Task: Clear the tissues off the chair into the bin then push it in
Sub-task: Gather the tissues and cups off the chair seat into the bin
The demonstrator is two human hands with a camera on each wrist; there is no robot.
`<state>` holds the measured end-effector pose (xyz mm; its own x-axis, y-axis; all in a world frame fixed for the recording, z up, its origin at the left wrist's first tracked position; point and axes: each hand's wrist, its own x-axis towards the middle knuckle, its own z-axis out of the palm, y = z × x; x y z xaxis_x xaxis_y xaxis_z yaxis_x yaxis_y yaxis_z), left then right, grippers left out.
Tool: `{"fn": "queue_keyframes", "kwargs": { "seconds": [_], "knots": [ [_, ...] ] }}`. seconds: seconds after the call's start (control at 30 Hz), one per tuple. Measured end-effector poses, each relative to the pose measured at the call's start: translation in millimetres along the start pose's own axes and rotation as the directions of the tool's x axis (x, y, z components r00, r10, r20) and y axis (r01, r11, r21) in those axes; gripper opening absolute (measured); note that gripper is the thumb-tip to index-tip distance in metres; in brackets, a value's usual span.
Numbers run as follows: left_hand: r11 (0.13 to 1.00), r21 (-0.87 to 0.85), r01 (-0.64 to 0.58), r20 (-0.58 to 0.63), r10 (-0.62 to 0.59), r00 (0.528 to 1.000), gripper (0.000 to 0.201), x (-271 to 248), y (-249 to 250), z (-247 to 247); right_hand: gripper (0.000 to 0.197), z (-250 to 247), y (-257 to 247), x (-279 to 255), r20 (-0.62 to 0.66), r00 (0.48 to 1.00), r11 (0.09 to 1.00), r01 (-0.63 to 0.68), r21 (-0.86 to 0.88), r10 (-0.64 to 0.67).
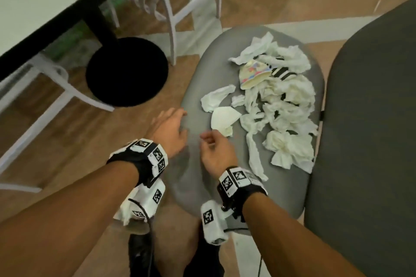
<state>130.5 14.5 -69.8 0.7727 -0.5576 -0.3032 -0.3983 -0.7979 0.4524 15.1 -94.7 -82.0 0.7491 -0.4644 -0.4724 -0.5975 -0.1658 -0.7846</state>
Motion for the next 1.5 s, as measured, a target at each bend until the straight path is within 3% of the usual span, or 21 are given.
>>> {"fn": "queue_keyframes", "kwargs": {
  "seconds": [0.07, 0.13, 0.23, 0.3, 0.43, 0.6, 0.7, 0.77, 0.87, 0.97, 1.03, 1.17, 1.3, 1.5],
  "knots": [
    [0.996, 0.081, -0.025, 0.004, 0.025, 1.000, 0.058, 35, 33, 0, 0.018, -49, 20, 3, -0.163, 0.982, 0.972, 0.053, -0.230, -0.092],
    [0.993, 0.118, -0.029, -0.004, 0.029, 1.000, 0.075, 64, 66, 2, 0.026, -91, 43, 8, -0.238, 0.968, 0.925, -0.015, -0.380, -0.082],
    [0.983, 0.176, -0.043, 0.092, 0.027, 0.995, 0.105, 93, 99, 19, 0.051, -122, 75, 16, -0.162, 0.982, 0.837, -0.009, -0.548, -0.096],
    [0.969, 0.246, -0.018, 0.197, -0.032, 0.980, 0.113, 95, 108, 30, 0.070, -134, 80, 15, -0.089, 0.993, 0.813, 0.006, -0.582, -0.072],
    [0.928, 0.365, -0.077, 0.289, -0.035, 0.957, 0.094, 74, 108, 58, 0.081, -132, 84, 16, 0.047, 0.999, 0.845, 0.047, -0.533, -0.026],
    [0.945, 0.294, -0.145, 0.277, 0.061, 0.959, 0.053, 66, 92, 70, 0.085, -124, 78, 32, -0.006, 0.991, 0.798, 0.101, -0.595, -0.130],
    [0.954, 0.258, -0.149, 0.272, 0.077, 0.959, 0.055, 66, 90, 67, 0.091, -125, 66, 42, 0.050, 0.997, 0.740, 0.081, -0.667, -0.064],
    [0.963, 0.250, -0.104, 0.245, 0.041, 0.969, 0.074, 63, 91, 65, 0.093, -124, 60, 49, 0.090, 0.996, 0.730, 0.071, -0.680, -0.012],
    [0.965, 0.262, -0.010, 0.254, -0.058, 0.965, 0.100, 54, 86, 66, 0.085, -116, 57, 57, 0.141, 0.990, 0.678, 0.102, -0.728, 0.003],
    [0.959, 0.282, 0.029, 0.261, -0.106, 0.960, 0.084, 43, 73, 68, 0.054, -107, 47, 58, 0.209, 0.978, 0.583, 0.160, -0.797, 0.018],
    [0.968, 0.253, 0.000, 0.234, -0.061, 0.970, 0.067, 36, 63, 66, 0.040, -99, 40, 56, 0.228, 0.973, 0.523, 0.207, -0.827, -0.025],
    [0.984, 0.165, -0.065, 0.228, 0.027, 0.973, 0.060, 16, 35, 54, 0.024, -69, 28, 47, 0.174, 0.975, 0.443, 0.218, -0.870, -0.137],
    [0.998, 0.043, -0.041, 0.217, 0.031, 0.976, 0.052, -8, -1, 35, 0.021, -42, 17, 44, 0.084, 0.996, 0.597, 0.090, -0.797, -0.038],
    [0.990, -0.134, 0.049, 0.184, -0.024, 0.983, 0.047, -48, -67, 14, 0.023, 29, -23, 28, 0.204, 0.977, 0.629, 0.196, -0.752, -0.061]
  ]
}}
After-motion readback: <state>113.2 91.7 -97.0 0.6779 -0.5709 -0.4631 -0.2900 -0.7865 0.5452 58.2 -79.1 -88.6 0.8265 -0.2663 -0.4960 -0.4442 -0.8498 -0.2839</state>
